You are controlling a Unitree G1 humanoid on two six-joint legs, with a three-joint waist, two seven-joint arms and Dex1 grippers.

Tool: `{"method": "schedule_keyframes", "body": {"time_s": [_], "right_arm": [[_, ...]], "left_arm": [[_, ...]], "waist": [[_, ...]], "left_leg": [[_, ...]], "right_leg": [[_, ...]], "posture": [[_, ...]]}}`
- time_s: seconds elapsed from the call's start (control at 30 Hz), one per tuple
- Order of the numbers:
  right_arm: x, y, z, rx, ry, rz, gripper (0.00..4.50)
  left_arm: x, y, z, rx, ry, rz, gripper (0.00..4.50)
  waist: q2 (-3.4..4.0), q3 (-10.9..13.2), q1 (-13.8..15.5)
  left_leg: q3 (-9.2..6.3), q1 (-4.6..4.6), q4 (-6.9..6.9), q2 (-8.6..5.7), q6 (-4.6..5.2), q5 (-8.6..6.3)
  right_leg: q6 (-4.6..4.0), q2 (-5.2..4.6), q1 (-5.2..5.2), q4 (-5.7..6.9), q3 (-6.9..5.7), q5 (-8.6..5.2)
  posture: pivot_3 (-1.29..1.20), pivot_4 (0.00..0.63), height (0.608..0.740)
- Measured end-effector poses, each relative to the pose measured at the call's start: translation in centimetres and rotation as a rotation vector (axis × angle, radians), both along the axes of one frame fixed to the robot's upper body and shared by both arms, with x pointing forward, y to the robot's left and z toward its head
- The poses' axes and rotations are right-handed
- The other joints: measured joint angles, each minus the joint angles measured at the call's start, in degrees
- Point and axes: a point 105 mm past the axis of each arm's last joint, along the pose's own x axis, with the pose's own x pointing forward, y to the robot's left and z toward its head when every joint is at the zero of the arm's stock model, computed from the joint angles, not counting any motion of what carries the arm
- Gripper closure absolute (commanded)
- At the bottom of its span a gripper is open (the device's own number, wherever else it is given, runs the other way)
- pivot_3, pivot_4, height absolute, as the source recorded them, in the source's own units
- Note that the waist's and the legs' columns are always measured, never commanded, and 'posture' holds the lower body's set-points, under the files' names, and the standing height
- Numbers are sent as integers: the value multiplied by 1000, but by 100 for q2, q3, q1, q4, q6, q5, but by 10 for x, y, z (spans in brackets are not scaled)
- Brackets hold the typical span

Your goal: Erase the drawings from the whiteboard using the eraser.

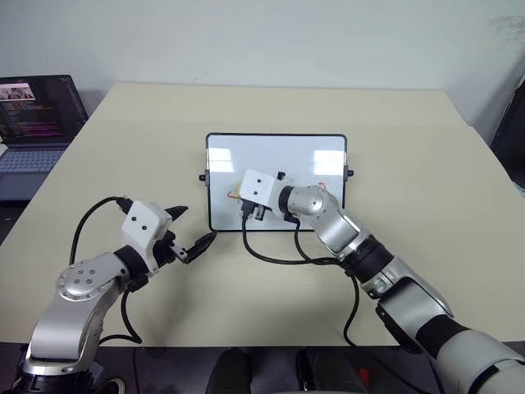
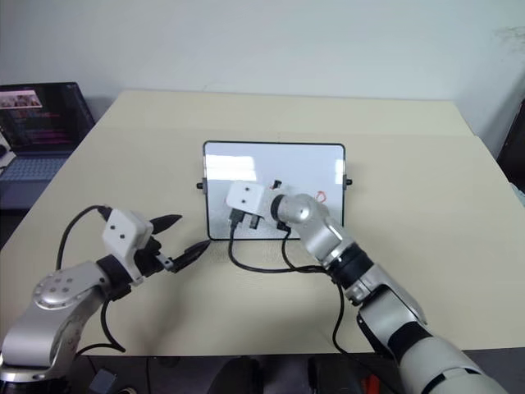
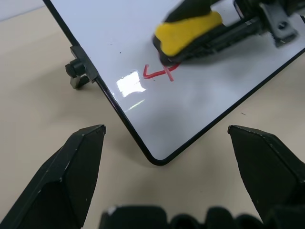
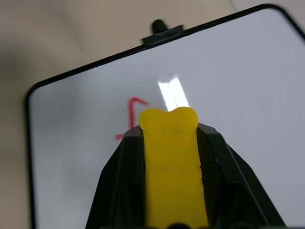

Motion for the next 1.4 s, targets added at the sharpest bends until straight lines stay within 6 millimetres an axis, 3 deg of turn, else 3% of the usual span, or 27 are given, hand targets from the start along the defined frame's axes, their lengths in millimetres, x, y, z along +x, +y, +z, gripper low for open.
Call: {"method": "schedule_keyframes", "body": {"time_s": [0.33, 0.53, 0.6, 0.83, 0.93, 1.13, 1.27, 1.4], "right_arm": [[-18, 6, -26, -82, 119, 109, 3380], [4, 4, 1, -23, -29, 11, 3380], [4, 1, 1, -40, -25, 21, 3380], [-20, 9, -30, -142, 80, 146, 3380], [-17, 16, -25, -112, 21, 124, 3380], [-4, 26, 6, -36, -107, 89, 3380], [-15, 30, -18, -133, -3, 160, 3380], [-19, 29, -28, -172, 47, 182, 3380]], "left_arm": [[-1, 0, -2, 2, 7, -3, 0], [-2, 0, -2, 1, 10, -5, 0], [-2, 0, -2, 1, 10, -7, 0], [-2, -1, -2, 1, 14, -20, 0], [-2, -1, -3, 1, 14, -22, 0], [-3, -1, -3, 3, 17, -20, 0], [-3, -1, -3, 4, 16, -17, 0], [-3, -1, -3, 4, 16, -17, 0]], "waist": [[1, 0, 1], [0, 0, 0], [-1, 0, 4], [0, 0, 0], [1, 0, -2], [0, 0, -4], [1, 1, -2], [2, 1, -3]], "left_leg": [[0, 1, 0, 0, 0, 0], [-1, 2, 1, 0, 0, 0], [0, 1, -1, 0, 0, 0], [0, 4, 1, 1, 0, 0], [-1, 6, 2, 0, 0, 0], [1, 1, -3, 1, 0, 0], [2, -3, -4, 1, -1, -2], [-1, 1, -2, 1, -1, -1]], "right_leg": [[0, -1, 1, 1, 0, 0], [0, -1, 1, 3, -1, 0], [0, -1, 2, -2, 0, 0], [-1, -1, 2, 4, 0, 0], [-1, 0, 2, 9, -1, 1], [-2, 0, 0, -5, 1, 1], [-2, -2, 0, -9, 1, 1], [-2, -2, 0, 0, -1, 1]], "posture": [[0, 150, 740], [0, 150, 740], [0, 150, 740], [0, 150, 740], [0, 150, 740], [0, 150, 740], [0, 150, 740], [0, 150, 740]]}}
